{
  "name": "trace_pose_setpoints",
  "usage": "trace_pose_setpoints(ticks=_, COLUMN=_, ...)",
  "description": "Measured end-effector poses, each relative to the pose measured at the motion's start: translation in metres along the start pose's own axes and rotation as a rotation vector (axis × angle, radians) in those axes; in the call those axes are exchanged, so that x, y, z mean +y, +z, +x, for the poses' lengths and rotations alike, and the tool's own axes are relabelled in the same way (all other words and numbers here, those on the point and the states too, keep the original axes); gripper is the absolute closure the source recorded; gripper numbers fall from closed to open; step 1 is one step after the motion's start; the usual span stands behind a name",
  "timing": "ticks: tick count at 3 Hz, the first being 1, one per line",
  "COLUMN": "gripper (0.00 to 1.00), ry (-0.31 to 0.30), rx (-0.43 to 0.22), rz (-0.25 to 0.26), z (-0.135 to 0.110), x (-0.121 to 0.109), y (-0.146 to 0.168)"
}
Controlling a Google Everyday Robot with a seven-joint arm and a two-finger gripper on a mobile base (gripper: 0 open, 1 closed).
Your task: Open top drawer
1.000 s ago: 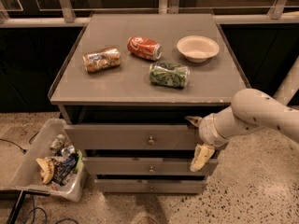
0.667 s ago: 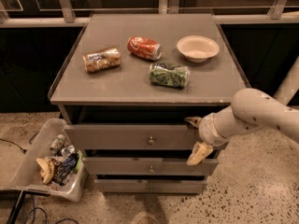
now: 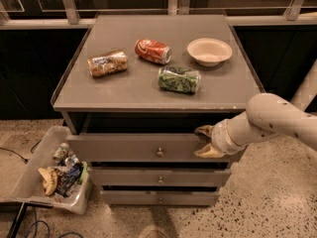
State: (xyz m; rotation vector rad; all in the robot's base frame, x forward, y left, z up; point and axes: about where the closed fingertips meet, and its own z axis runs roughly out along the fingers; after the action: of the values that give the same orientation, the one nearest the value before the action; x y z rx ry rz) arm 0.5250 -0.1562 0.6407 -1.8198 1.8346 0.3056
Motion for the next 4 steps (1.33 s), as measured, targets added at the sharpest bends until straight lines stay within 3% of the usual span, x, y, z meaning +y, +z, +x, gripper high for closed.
trace_pose_setpoints(ticks=1, gripper=0.89, ry=0.000, rx=0.000, rz=0.000, z=0.0000, x=0.0000, y=0.0000)
trace_pose_setpoints(ticks=2, gripper=1.00, ry=0.000, rx=0.000, rz=0.000, z=-0.0001, x=0.0000, y=0.0000)
trace_pose_setpoints(ticks=4, gripper=1.00, ry=0.001, rx=-0.007, rz=0.002, z=0.0001, x=0.0047, y=-0.0039)
